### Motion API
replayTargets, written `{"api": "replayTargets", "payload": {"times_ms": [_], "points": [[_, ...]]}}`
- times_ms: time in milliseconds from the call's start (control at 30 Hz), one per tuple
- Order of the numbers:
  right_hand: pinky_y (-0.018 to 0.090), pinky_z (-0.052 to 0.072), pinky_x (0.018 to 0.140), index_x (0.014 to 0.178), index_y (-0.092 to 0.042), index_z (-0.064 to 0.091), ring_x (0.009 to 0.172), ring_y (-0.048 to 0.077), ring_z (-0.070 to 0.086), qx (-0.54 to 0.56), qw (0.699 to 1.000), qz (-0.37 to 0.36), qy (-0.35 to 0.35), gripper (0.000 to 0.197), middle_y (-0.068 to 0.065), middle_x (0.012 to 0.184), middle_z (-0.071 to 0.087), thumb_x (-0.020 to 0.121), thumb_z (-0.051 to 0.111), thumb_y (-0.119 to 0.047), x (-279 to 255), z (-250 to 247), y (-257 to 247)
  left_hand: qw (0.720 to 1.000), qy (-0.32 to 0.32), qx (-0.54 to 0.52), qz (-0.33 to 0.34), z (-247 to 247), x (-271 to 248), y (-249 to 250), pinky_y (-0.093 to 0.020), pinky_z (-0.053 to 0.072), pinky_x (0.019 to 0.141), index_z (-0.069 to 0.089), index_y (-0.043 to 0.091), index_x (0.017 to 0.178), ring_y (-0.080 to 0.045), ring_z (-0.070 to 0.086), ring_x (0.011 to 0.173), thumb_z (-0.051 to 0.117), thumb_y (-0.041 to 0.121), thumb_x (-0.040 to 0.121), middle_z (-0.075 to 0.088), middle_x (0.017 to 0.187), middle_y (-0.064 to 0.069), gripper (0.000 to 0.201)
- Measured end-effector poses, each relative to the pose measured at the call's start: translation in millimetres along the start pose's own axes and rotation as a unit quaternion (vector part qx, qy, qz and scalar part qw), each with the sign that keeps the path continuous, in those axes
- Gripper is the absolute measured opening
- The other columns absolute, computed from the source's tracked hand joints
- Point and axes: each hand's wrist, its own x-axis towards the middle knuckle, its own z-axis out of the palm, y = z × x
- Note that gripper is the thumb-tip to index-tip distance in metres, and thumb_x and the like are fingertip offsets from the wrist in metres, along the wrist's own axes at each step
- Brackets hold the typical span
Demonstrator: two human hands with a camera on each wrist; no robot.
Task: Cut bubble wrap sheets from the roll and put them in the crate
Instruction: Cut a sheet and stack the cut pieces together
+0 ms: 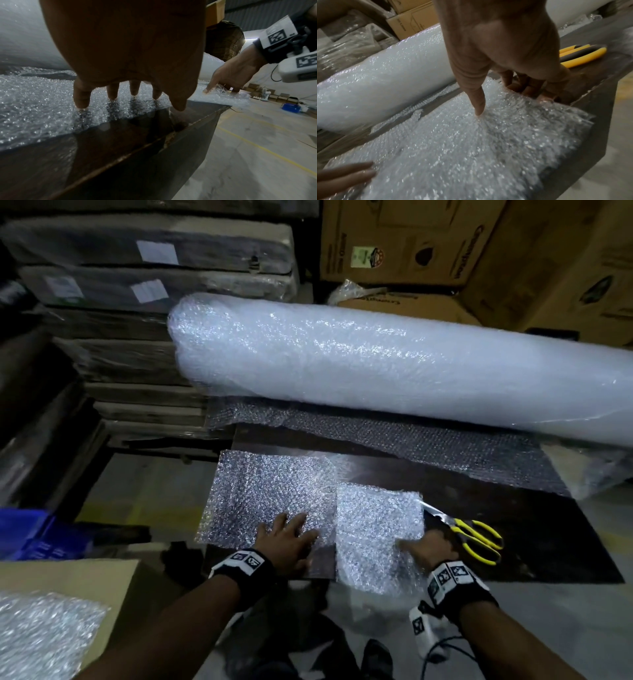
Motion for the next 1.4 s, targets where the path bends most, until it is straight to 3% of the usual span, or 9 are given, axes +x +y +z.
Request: {"api": "replayTargets", "payload": {"times_ms": [233, 333, 533, 633, 933, 1100, 1233, 1300, 1400], "points": [[0.039, 0.053, 0.088, 0.1, -0.005, 0.074, 0.099, 0.035, 0.066, 0.079, 0.995, -0.051, -0.032, 0.045, 0.016, 0.101, 0.073, 0.07, 0.083, -0.038, -1.6, -7.6, -4.6, 0.999, 0.024, 0.039, 0.0, -6.7, -2.3, -6.8, -0.064, 0.027, 0.108, 0.03, 0.041, 0.149, -0.034, 0.014, 0.146, 0.047, 0.06, 0.094, 0.014, 0.161, -0.002, 0.06], [0.043, 0.056, 0.087, 0.091, -0.015, 0.073, 0.091, 0.029, 0.07, 0.168, 0.979, -0.11, -0.021, 0.017, 0.006, 0.091, 0.075, 0.076, 0.079, -0.019, -15.1, -14.3, -9.3, 0.997, 0.052, 0.057, 0.01, -12.5, 2.7, -7.5, -0.058, 0.03, 0.108, 0.043, 0.035, 0.14, -0.032, 0.021, 0.142, 0.021, 0.07, 0.084, 0.026, 0.156, -0.004, 0.07], [0.019, 0.05, 0.057, 0.104, -0.009, 0.063, 0.076, 0.015, 0.068, 0.288, 0.933, -0.215, 0.0, 0.024, 0.002, 0.089, 0.072, 0.084, 0.072, 0.001, -31.4, -60.1, -18.6, 0.998, 0.051, 0.035, 0.007, -8.4, 34.9, 5.9, -0.063, 0.01, 0.116, 0.012, 0.035, 0.156, -0.035, -0.007, 0.152, 0.039, 0.061, 0.097, -0.01, 0.167, 0.002, 0.07], [0.023, 0.052, 0.059, 0.105, -0.008, 0.065, 0.07, 0.014, 0.071, 0.339, 0.916, -0.216, 0.009, 0.024, 0.007, 0.092, 0.074, 0.083, 0.075, -0.003, -24.0, -90.4, -15.6, 0.999, 0.024, 0.039, 0.012, 0.4, 46.0, 21.3, -0.069, 0.0, 0.112, 0.001, 0.036, 0.157, -0.036, -0.013, 0.151, 0.037, 0.065, 0.097, -0.016, 0.166, 0.003, 0.076], [0.019, 0.051, 0.051, 0.105, -0.008, 0.067, 0.061, 0.006, 0.069, 0.404, 0.889, -0.217, 0.005, 0.023, 0.0, 0.081, 0.074, 0.085, 0.075, -0.001, -6.2, -139.6, 1.7, 0.998, 0.019, 0.026, 0.044, -7.4, 73.5, 102.1, -0.07, -0.005, 0.112, 0.01, 0.034, 0.158, -0.037, -0.013, 0.151, 0.031, 0.066, 0.097, -0.015, 0.166, 0.002, 0.072], [0.029, 0.055, 0.067, 0.1, -0.01, 0.068, 0.076, 0.018, 0.071, 0.418, 0.883, -0.214, -0.011, 0.022, 0.009, 0.094, 0.075, 0.082, 0.077, -0.001, 6.6, -153.4, 8.3, 0.999, 0.009, -0.026, 0.038, -26.5, 88.2, 151.8, -0.062, -0.008, 0.117, 0.02, 0.035, 0.158, -0.032, -0.014, 0.151, 0.03, 0.067, 0.098, -0.005, 0.167, -0.002, 0.068], [0.026, 0.055, 0.061, 0.108, -0.007, 0.065, 0.079, 0.02, 0.071, 0.462, 0.865, -0.191, -0.039, 0.029, 0.01, 0.095, 0.074, 0.082, 0.077, -0.003, 12.2, -161.7, 4.4, 0.98, 0.17, -0.086, 0.057, -48.7, 86.3, 149.8, -0.056, 0.021, 0.115, 0.045, 0.019, 0.147, -0.034, 0.028, 0.145, 0.046, 0.035, 0.1, 0.039, 0.154, -0.013, 0.05], [0.022, 0.055, 0.057, 0.11, -0.008, 0.064, 0.073, 0.015, 0.072, 0.486, 0.851, -0.183, -0.077, 0.03, 0.009, 0.095, 0.073, 0.083, 0.074, 0.002, 11.0, -154.9, -1.2, 0.938, 0.299, -0.172, 0.048, -52.4, 85.7, 129.0, -0.04, 0.047, 0.084, 0.065, 0.007, 0.117, -0.036, 0.064, 0.106, 0.044, 0.018, 0.098, 0.068, 0.113, -0.017, 0.031], [0.027, 0.059, 0.064, 0.114, -0.004, 0.065, 0.081, 0.019, 0.073, 0.476, 0.851, -0.178, -0.133, 0.032, 0.013, 0.102, 0.075, 0.083, 0.073, 0.003, 4.1, -128.1, -12.8, 0.868, 0.274, -0.413, -0.032, -53.9, 77.9, 93.5, -0.029, 0.044, 0.065, 0.069, 0.013, 0.098, -0.022, 0.068, 0.077, 0.04, 0.034, 0.104, 0.073, 0.085, -0.002, 0.036]]}}
